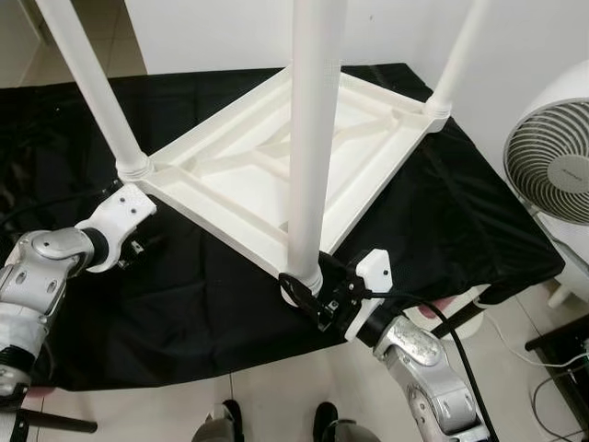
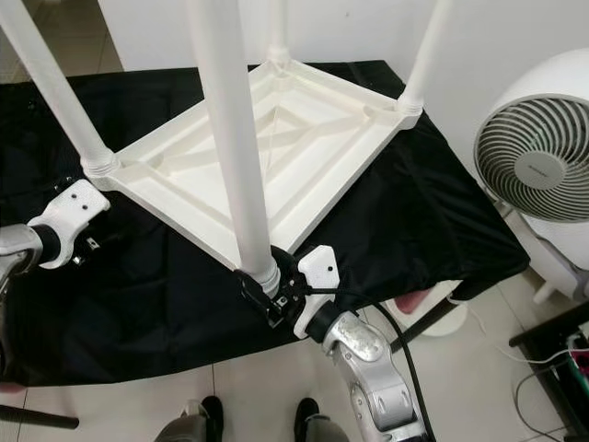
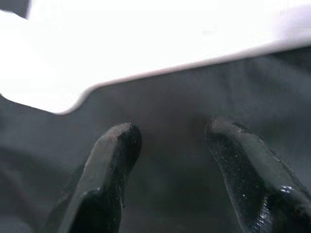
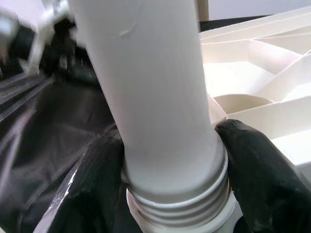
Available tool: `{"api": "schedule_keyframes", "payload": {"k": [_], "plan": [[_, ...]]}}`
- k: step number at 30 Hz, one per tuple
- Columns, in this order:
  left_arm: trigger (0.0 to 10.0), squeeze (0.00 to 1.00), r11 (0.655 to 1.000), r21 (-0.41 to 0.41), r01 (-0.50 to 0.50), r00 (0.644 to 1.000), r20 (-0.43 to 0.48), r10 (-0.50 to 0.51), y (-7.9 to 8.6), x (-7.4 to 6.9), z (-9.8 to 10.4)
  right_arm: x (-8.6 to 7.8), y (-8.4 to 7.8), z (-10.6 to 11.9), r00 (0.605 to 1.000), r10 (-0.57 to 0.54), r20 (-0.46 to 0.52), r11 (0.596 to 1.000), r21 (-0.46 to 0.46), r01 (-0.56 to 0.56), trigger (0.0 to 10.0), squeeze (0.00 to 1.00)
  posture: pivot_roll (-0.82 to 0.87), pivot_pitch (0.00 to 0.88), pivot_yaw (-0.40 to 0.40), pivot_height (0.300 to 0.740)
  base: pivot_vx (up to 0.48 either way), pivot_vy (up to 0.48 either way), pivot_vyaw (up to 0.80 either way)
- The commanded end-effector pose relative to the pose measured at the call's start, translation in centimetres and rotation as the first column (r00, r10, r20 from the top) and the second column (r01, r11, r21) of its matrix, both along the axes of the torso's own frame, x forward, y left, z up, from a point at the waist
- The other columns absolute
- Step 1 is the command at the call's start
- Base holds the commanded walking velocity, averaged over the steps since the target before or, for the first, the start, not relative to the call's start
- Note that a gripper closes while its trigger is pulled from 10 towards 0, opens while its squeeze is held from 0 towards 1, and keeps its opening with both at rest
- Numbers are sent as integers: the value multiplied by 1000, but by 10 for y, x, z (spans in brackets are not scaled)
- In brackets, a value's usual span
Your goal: Building children table
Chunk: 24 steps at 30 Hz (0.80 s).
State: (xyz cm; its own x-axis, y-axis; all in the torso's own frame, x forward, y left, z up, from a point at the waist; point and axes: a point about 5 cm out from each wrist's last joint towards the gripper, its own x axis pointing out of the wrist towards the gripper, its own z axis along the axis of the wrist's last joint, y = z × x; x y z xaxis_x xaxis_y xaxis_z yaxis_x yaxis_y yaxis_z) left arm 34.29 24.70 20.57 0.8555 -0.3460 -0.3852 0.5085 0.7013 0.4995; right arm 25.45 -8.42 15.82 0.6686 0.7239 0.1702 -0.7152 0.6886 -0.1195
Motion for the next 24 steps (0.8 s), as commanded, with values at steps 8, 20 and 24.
{"api": "schedule_keyframes", "payload": {"k": [8,20,24], "plan": [[10000,0,1000,-22,1,999,47,0,-4,2,14,-5,8,-8,999,42,18,999,-20,-42,10000,749,109,223,14,740,0,0,0],[10000,0,1000,-20,24,999,26,-23,-6,2,15,-4,2,-2,996,26,82,999,27,-28,10000,914,112,234,25,740,0,0,0],[10000,0,998,-14,65,998,4,-65,-12,0,9,-2,2,11,991,10,133,999,31,-14,10000,0,114,234,23,740,0,0,0]]}}
